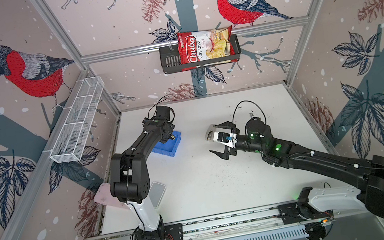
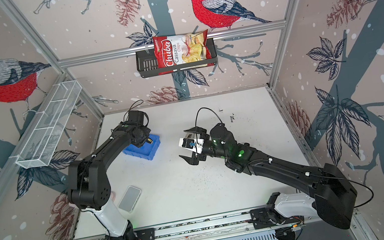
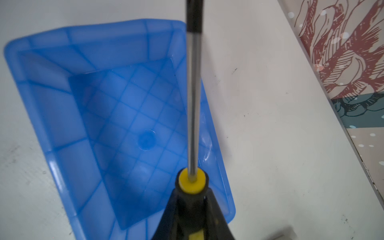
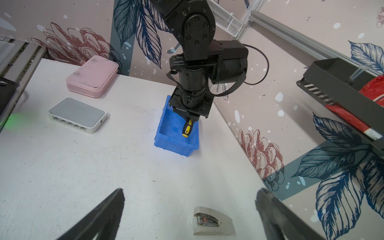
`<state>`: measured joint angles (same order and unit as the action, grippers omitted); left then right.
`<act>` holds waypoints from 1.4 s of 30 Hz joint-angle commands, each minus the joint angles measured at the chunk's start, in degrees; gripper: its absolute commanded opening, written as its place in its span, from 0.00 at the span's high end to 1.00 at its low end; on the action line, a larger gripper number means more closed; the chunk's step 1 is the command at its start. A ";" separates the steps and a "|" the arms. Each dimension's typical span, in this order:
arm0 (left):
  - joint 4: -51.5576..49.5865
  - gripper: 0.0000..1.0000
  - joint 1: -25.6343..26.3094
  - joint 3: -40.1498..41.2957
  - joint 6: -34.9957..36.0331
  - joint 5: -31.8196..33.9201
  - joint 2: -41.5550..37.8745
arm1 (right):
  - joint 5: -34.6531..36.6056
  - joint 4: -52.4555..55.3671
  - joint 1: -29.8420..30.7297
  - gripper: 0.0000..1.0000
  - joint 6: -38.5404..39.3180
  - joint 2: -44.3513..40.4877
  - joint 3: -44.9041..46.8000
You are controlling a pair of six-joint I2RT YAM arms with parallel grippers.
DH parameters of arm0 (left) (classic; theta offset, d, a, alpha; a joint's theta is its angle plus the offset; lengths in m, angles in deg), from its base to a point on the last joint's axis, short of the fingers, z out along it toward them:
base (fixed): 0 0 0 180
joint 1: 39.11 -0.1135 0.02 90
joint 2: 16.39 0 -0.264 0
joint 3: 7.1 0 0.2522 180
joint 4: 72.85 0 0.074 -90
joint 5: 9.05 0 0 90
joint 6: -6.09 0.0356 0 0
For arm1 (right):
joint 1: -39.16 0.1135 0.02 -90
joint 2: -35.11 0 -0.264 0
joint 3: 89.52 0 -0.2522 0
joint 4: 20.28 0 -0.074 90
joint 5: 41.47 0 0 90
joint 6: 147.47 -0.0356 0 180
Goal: Put the screwdriver in the bin
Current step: Place the screwdriver in the bin.
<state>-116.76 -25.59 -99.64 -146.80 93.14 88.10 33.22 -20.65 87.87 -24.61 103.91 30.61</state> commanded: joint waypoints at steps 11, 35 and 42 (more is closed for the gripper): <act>2.53 0.95 -1.34 0.51 -3.26 -4.70 5.26 | -0.32 1.30 -0.08 0.01 -0.08 -0.60 0.31; 3.61 0.42 -2.39 2.42 -6.65 -6.75 -2.55 | -2.03 5.55 -0.73 0.01 -1.00 -1.09 -0.96; 2.25 0.16 0.59 3.00 -3.72 2.01 -10.71 | -3.50 3.34 -4.90 0.01 -6.45 -4.53 1.55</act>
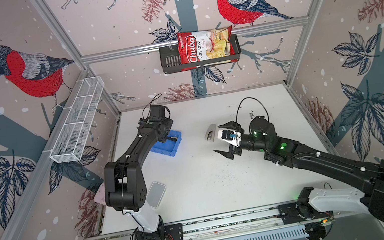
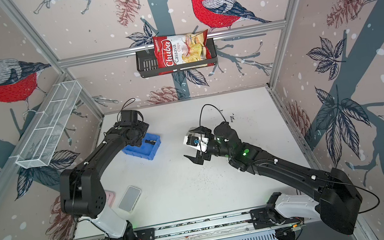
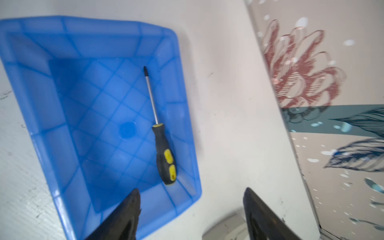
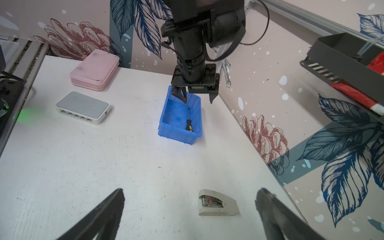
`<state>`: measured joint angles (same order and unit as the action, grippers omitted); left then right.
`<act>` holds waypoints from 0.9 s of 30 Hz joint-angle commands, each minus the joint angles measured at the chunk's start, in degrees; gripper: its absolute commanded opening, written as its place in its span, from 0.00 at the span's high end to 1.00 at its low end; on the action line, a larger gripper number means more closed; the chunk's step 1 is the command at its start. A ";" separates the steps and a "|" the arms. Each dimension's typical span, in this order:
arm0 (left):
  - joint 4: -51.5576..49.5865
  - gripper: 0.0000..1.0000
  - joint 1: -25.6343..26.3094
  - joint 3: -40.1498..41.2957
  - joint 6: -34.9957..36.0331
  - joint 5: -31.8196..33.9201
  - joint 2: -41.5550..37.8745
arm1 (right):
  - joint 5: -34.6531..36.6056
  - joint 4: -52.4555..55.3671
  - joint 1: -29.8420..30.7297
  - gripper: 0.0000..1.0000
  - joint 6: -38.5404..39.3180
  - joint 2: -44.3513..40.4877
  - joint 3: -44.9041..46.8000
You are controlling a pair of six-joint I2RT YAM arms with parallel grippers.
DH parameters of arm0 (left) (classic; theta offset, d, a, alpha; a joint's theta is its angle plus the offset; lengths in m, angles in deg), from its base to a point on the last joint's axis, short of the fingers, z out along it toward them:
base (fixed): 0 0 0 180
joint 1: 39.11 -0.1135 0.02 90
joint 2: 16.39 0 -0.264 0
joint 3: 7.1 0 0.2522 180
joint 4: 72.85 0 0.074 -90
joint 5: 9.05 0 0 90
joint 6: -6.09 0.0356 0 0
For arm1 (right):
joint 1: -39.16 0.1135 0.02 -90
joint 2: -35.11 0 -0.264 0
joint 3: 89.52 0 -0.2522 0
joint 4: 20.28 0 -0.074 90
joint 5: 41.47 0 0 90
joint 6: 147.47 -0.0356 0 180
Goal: Put the screwdriver in the bin
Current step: Place the screwdriver in the bin, then reset both arms
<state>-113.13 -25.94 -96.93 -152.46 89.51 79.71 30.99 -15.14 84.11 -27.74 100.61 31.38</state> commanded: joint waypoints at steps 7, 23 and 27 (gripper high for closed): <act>4.96 0.04 3.83 7.19 13.54 14.28 -14.72 | -3.86 -7.85 -11.06 0.00 -10.92 -7.20 6.91; 48.16 0.03 3.31 44.46 59.94 15.74 -42.26 | 12.69 -23.23 -36.11 0.00 -27.98 -20.44 25.78; 57.37 0.03 0.12 53.81 63.71 12.02 -45.14 | 19.58 -26.66 -41.01 0.00 -31.87 -21.86 31.53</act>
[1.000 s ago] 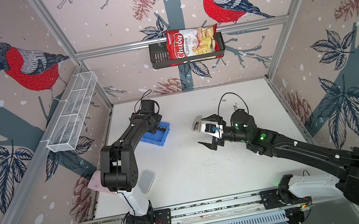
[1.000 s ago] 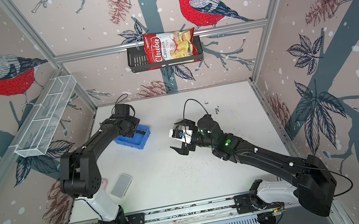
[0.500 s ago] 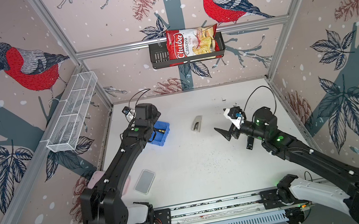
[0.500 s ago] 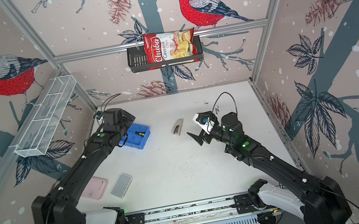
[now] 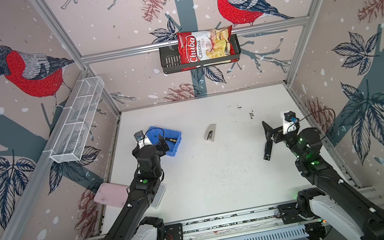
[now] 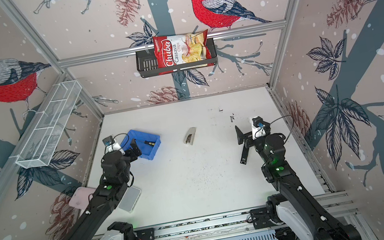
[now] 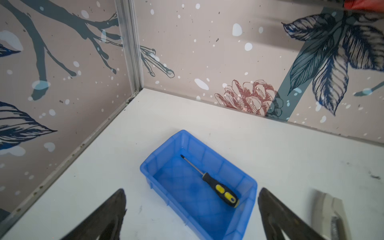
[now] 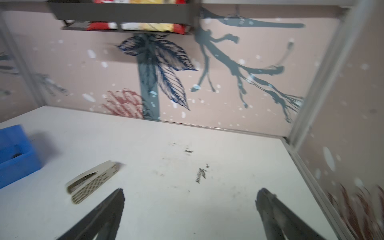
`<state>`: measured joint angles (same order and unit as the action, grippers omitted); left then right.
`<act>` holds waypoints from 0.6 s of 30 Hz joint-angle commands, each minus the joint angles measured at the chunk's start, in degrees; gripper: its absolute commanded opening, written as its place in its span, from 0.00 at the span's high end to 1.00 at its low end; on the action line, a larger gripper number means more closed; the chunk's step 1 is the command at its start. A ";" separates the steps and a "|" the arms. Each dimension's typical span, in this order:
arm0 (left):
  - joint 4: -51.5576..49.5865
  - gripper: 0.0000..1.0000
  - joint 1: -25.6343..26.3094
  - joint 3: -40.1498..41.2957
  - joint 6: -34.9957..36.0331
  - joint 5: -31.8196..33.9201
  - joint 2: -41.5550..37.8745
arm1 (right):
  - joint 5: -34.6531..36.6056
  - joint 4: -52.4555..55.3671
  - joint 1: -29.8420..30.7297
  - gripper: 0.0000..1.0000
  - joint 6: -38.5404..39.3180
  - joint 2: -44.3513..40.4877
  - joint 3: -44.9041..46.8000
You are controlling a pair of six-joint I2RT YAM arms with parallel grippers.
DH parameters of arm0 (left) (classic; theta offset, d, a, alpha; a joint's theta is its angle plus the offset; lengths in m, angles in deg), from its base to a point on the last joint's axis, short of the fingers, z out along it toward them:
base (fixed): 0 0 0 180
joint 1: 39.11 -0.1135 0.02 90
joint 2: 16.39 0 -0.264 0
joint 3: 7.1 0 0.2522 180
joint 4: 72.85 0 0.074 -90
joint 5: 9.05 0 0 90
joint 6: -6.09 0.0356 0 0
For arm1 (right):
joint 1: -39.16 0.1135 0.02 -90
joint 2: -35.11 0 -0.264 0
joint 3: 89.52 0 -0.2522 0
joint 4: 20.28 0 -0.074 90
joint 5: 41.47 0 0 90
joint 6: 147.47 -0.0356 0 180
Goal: Put the screwdriver in the bin
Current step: Reset both arms
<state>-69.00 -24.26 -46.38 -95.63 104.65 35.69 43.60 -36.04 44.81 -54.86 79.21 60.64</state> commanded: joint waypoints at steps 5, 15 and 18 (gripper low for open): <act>21.64 0.03 -4.35 10.14 10.08 -4.54 0.45 | 9.41 -12.91 -5.34 0.00 -6.97 2.66 7.70; 43.85 0.02 -4.84 14.86 13.55 -2.63 14.99 | 10.51 -27.84 -6.25 0.00 -7.72 14.95 10.30; 47.94 0.02 -5.01 14.81 14.43 -2.15 19.35 | 10.47 -31.62 -6.35 0.00 -7.71 18.81 10.32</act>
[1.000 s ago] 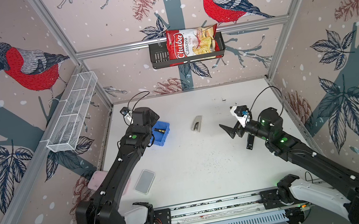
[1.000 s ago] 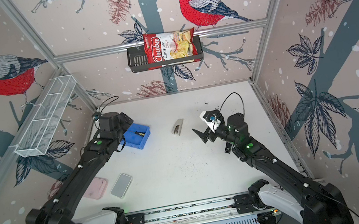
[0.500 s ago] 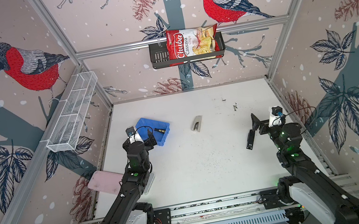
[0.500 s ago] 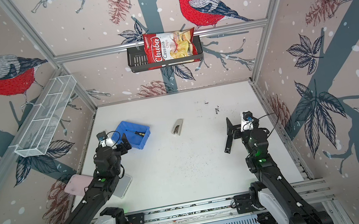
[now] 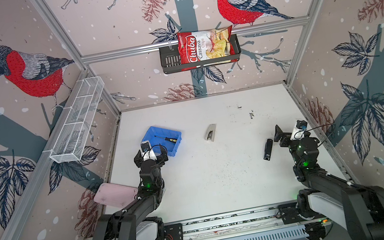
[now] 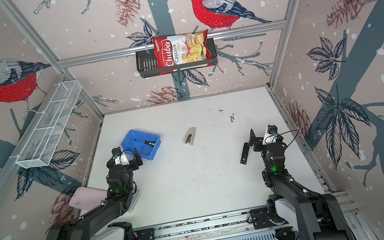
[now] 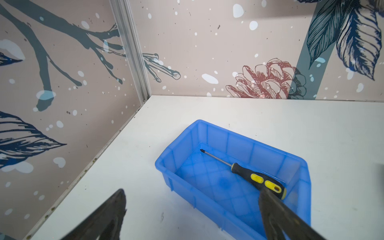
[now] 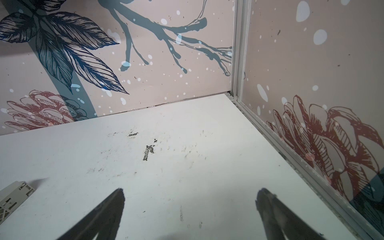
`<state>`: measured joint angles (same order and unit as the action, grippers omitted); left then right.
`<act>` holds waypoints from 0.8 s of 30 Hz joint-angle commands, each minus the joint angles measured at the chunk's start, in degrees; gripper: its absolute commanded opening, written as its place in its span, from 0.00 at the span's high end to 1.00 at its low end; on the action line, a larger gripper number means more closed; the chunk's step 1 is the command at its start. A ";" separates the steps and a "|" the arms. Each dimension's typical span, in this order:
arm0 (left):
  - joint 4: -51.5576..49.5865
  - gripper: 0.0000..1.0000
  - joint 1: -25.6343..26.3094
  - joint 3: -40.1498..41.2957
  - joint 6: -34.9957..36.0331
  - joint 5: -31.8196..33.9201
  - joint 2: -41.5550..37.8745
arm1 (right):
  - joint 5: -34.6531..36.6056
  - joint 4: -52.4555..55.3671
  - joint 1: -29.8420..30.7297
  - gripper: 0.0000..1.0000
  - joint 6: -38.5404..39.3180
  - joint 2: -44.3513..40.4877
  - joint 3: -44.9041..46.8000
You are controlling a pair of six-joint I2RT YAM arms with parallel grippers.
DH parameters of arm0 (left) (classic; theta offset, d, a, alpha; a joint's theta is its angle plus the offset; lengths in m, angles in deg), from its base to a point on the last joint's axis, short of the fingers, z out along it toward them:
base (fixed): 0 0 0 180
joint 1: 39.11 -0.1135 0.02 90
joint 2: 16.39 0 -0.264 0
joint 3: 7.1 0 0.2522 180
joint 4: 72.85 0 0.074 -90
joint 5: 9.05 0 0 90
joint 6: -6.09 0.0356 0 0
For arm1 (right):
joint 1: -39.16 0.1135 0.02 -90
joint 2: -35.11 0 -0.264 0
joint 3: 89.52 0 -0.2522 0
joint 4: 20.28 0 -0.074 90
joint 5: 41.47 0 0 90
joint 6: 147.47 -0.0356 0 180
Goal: Put the screwdriver in the bin
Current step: Reset both arms
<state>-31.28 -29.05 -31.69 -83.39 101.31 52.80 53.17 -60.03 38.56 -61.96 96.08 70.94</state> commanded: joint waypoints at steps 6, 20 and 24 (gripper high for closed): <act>17.26 0.02 -0.53 0.63 4.12 1.07 8.37 | 0.34 -13.08 -0.19 0.01 -0.69 8.73 -0.39; 29.07 0.02 -2.68 0.94 2.58 -0.34 21.36 | -2.70 -24.24 -0.19 0.01 0.53 24.34 -2.59; 22.12 0.02 -5.01 -2.07 0.13 -3.26 20.90 | -1.96 -20.00 -0.28 0.00 0.05 24.25 -4.62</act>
<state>-7.37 -32.87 -32.32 -81.14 100.26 73.83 51.16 -79.44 38.36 -61.88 119.91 67.24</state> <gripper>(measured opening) 0.985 0.995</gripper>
